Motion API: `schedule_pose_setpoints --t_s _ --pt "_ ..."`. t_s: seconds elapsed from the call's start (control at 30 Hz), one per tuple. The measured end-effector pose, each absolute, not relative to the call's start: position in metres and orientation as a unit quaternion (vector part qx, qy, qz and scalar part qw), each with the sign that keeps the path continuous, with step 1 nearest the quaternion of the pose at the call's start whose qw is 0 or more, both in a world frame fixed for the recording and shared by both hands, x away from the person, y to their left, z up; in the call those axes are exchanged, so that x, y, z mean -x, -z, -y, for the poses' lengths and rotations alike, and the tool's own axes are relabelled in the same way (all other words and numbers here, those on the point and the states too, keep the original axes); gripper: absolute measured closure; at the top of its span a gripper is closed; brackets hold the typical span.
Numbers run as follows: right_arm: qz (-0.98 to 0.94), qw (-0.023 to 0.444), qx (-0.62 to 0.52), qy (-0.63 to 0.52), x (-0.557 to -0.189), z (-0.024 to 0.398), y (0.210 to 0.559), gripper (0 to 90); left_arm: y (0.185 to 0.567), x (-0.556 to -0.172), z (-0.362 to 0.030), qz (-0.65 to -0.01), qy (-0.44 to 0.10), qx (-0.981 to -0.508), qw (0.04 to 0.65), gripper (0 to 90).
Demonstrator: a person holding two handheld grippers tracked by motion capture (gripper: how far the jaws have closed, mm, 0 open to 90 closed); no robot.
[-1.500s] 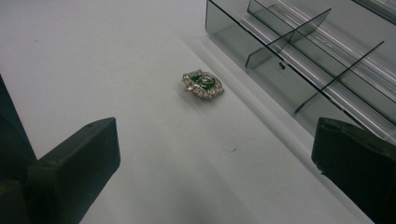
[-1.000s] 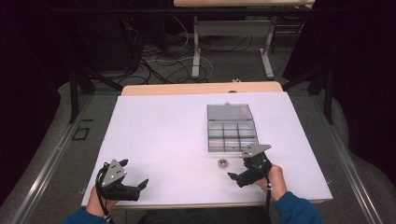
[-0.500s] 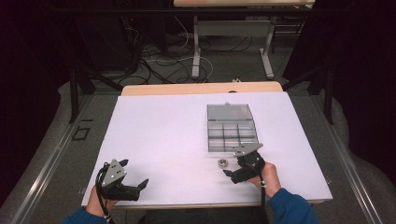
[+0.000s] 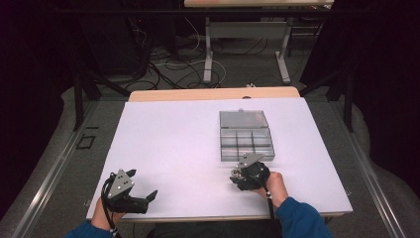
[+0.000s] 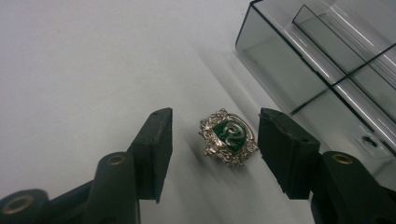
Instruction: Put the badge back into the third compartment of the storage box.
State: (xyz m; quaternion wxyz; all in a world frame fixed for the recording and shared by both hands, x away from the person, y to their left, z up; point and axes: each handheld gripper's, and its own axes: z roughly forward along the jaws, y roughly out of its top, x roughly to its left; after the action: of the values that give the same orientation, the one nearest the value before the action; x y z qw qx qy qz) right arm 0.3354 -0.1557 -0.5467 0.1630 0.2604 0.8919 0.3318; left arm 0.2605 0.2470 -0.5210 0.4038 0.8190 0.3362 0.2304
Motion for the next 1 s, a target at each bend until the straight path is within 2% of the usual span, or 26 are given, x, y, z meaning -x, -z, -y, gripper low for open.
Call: schedule_pose_setpoints --t_s 0.3,0.4,0.53,1.0 --pt "-0.895 0.155 -0.265 -0.324 -0.3420 0.1536 0.5534 56.3 0.5208 -0.2607 -0.2479 -0.336 -0.224 -0.819 0.409 0.4" --pt "-0.894 0.157 -0.266 -0.324 -0.3421 0.1536 0.5537 57.4 0.5210 -0.2609 -0.2479 -0.336 -0.224 -0.819 0.408 0.4" --pt "-0.891 0.168 -0.269 -0.325 -0.3432 0.1557 0.5542 63.5 0.5211 -0.2604 -0.2475 -0.337 -0.226 -0.817 0.410 0.4" --pt "-0.889 0.164 -0.274 -0.328 -0.3423 0.1564 0.5541 64.7 0.5209 -0.2601 -0.2473 -0.335 -0.228 -0.818 0.410 0.4"
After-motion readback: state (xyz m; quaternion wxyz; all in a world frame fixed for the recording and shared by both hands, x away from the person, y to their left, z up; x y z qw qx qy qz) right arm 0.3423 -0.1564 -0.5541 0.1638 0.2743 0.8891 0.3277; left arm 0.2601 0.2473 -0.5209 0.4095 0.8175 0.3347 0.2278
